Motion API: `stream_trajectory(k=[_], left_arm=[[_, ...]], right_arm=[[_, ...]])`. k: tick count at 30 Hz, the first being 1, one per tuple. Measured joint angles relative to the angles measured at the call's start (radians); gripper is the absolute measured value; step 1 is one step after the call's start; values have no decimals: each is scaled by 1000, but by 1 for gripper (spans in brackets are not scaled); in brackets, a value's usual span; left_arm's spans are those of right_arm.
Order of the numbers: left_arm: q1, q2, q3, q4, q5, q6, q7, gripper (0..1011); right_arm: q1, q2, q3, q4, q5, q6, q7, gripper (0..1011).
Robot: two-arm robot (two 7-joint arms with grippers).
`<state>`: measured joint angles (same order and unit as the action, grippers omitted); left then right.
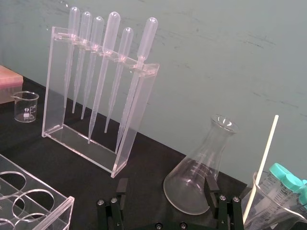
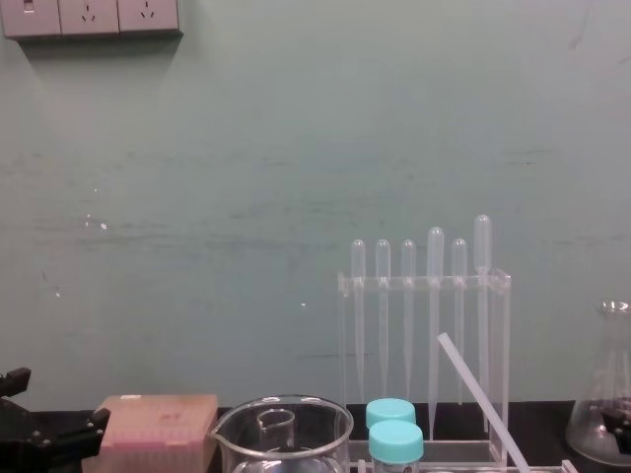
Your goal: Pick up the stirring rod with one hand, then place it down.
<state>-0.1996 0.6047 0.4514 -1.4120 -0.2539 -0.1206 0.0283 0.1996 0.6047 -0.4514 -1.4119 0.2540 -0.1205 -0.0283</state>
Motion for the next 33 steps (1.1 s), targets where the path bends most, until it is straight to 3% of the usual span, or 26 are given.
stream_trajectory(k=[33], left_arm=[[0, 0, 0, 0, 0, 0, 0, 1000]], right_arm=[[0, 0, 0, 0, 0, 0, 0, 1000]])
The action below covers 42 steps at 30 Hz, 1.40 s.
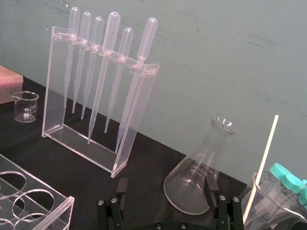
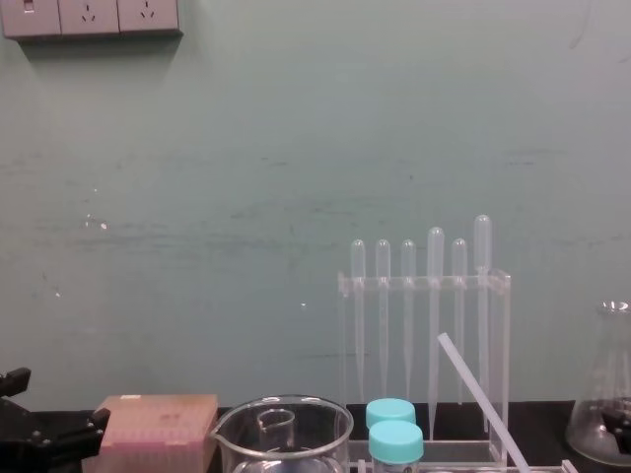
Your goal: Pick up the stirring rod with one hand, then place it down.
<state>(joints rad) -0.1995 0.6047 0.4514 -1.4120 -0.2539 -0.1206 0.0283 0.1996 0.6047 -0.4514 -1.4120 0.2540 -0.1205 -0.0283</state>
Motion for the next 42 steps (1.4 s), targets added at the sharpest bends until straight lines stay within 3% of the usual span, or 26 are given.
stream_trajectory(k=[19, 28, 31, 36, 38, 42], left_arm=[[0, 0, 0, 0, 0, 0, 0, 1000], [0, 0, 0, 0, 0, 0, 0, 1000], [0, 0, 0, 0, 0, 0, 0, 1000], [0, 0, 0, 0, 0, 0, 0, 1000], [0, 0, 0, 0, 0, 0, 0, 1000], [0, 0, 0, 0, 0, 0, 0, 1000]], right_arm=[[0, 0, 0, 0, 0, 0, 0, 1000], [-11, -13, 22, -7, -31, -19, -2, 1000], [-17, -13, 28, -16, -52, -43, -8, 1000], [-31, -4, 29, -45, -125, -128, -27, 1000], [-38, 7, 21, -72, -204, -189, -55, 1000], [-40, 18, 11, -96, -285, -254, -71, 1000]])
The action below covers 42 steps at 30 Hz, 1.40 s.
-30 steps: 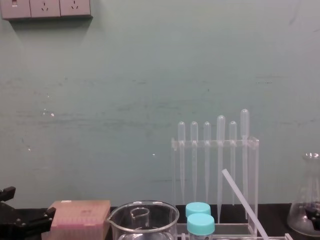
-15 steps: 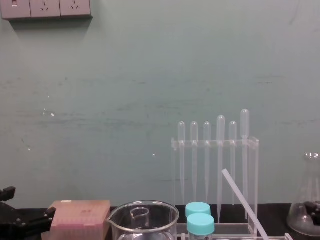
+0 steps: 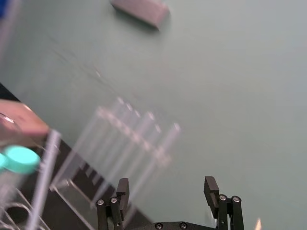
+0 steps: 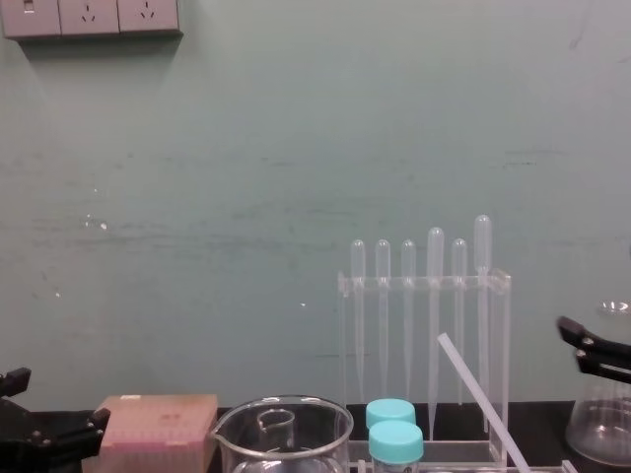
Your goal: Pick up the stirring rod with one hand, then place it down.
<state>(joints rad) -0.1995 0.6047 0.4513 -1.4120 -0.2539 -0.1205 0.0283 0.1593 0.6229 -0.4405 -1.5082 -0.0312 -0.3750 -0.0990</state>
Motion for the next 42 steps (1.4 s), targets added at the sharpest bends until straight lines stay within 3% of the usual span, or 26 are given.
stream_trajectory(k=[3, 4, 6, 11, 16, 18, 19, 22, 23, 29, 36, 42], left_arm=[[0, 0, 0, 0, 0, 0, 0, 1000], [0, 0, 0, 0, 0, 0, 0, 1000], [0, 0, 0, 0, 0, 0, 0, 1000], [0, 0, 0, 0, 0, 0, 0, 1000], [0, 0, 0, 0, 0, 0, 0, 1000], [0, 0, 0, 0, 0, 0, 0, 1000], [0, 0, 0, 0, 0, 0, 0, 1000], [0, 0, 0, 0, 0, 0, 0, 1000], [0, 0, 0, 0, 0, 0, 0, 1000], [0, 0, 0, 0, 0, 0, 0, 1000], [0, 0, 0, 0, 0, 0, 0, 1000], [0, 0, 0, 0, 0, 0, 0, 1000]], right_arm=[[7, 8, -21, -15, -80, -82, 2, 1000], [7, 8, -21, -15, -80, -82, 2, 1000], [17, 11, -38, -18, -122, -141, 19, 1000], [34, 11, -62, -14, -129, -201, 76, 1000], [59, 10, -82, 10, 10, -210, 198, 1000], [73, 6, -89, 29, 106, -197, 270, 1000], [84, 2, -92, 44, 171, -182, 316, 1000], [101, -6, -97, 69, 275, -148, 394, 1000], [114, -13, -98, 87, 342, -119, 448, 1000], [158, -40, -99, 150, 527, 2, 614, 1000], [196, -64, -101, 203, 626, 113, 734, 1000], [217, -79, -105, 231, 632, 186, 756, 1000]])
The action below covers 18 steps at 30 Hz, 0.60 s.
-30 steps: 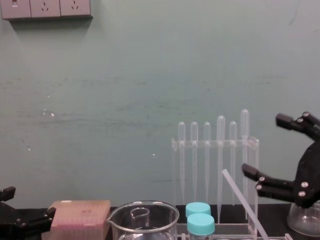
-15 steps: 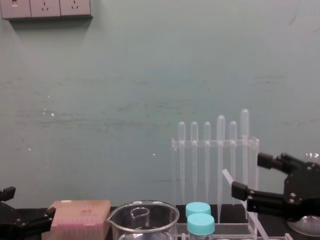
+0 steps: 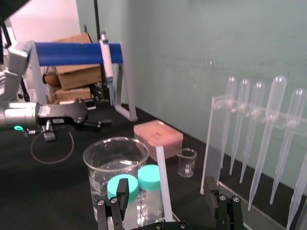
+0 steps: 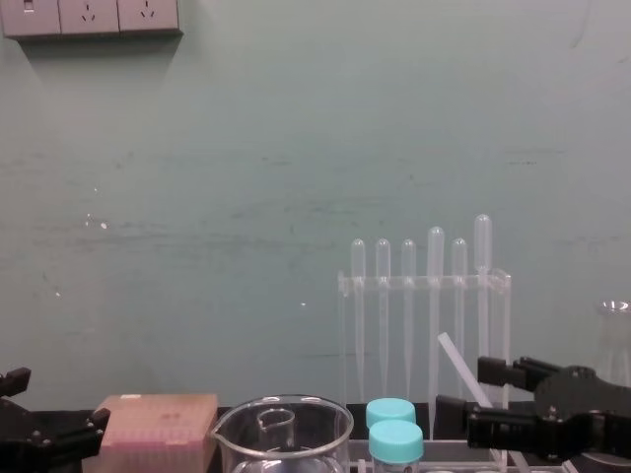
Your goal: Pick up the stirring rod with one hand, then place it down.
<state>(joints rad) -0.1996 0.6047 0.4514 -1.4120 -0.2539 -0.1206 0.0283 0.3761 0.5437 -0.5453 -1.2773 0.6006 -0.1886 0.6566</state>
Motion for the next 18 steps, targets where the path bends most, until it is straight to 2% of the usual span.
stream_trajectory(k=[7, 18], left_arm=[[0, 0, 0, 0, 0, 0, 0, 1000], [0, 0, 0, 0, 0, 0, 0, 1000]], right_arm=[[6, -12, 6, 14, -34, 35, -36, 1000], [6, -11, 6, 14, -29, 34, -32, 1000]])
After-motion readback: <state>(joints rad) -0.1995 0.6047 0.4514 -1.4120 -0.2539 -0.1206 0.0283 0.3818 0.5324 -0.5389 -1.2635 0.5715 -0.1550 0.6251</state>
